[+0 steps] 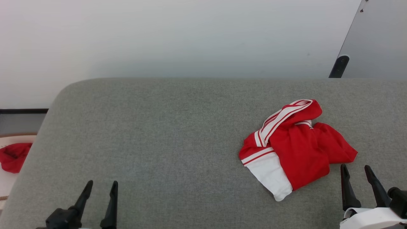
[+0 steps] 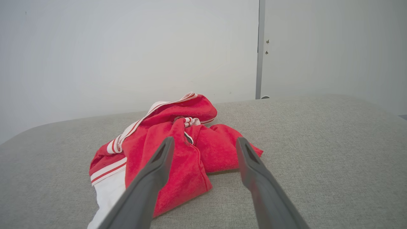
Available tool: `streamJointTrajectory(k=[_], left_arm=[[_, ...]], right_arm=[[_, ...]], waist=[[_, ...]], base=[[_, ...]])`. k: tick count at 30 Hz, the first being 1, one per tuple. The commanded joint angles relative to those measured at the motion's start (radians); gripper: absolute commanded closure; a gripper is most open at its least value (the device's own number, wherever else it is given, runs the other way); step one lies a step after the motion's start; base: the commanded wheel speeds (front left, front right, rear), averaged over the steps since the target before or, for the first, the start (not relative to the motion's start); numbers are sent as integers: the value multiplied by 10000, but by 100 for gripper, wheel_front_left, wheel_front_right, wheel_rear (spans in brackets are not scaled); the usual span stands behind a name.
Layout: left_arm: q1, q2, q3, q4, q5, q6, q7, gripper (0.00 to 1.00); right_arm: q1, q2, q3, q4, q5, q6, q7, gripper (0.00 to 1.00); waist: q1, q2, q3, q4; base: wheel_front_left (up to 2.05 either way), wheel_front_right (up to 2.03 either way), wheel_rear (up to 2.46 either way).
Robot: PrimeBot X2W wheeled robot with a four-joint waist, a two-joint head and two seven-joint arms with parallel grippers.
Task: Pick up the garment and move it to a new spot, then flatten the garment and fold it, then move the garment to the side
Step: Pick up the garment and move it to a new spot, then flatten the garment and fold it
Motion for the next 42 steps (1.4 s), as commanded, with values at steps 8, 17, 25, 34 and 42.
streamJointTrajectory(k=[8, 17, 25, 34, 42], left_arm=[[-162, -148, 140, 163, 257, -260, -3, 0], [-3176, 1229, -1702, 470, -689, -517, 1327, 0], [-6677, 2519, -5826, 1021, -3613, -503, 4802, 0], [-8344, 1880, -7719, 2064, -8025, -505, 9004, 0], [-9148, 1484, -8283, 3016, -8282, -505, 9961, 0]], right_arm=[[-258, 150, 114, -62, -90, -14, -103, 0], [-690, 450, 282, -188, -84, -14, -281, 0], [-1205, 613, 285, -90, -38, -14, -361, 0], [-1575, 710, 410, -330, 193, -14, -370, 0], [-1905, 711, 664, -437, 683, -14, -371, 0]], waist=[[0, 0, 191, -107], [0, 0, 903, -563], [0, 0, 1806, -1302], [0, 0, 2547, -2099], [0, 0, 3230, -2838]], base=[[0, 0, 0], [0, 0, 0], [0, 0, 0], [0, 0, 0], [0, 0, 0]])
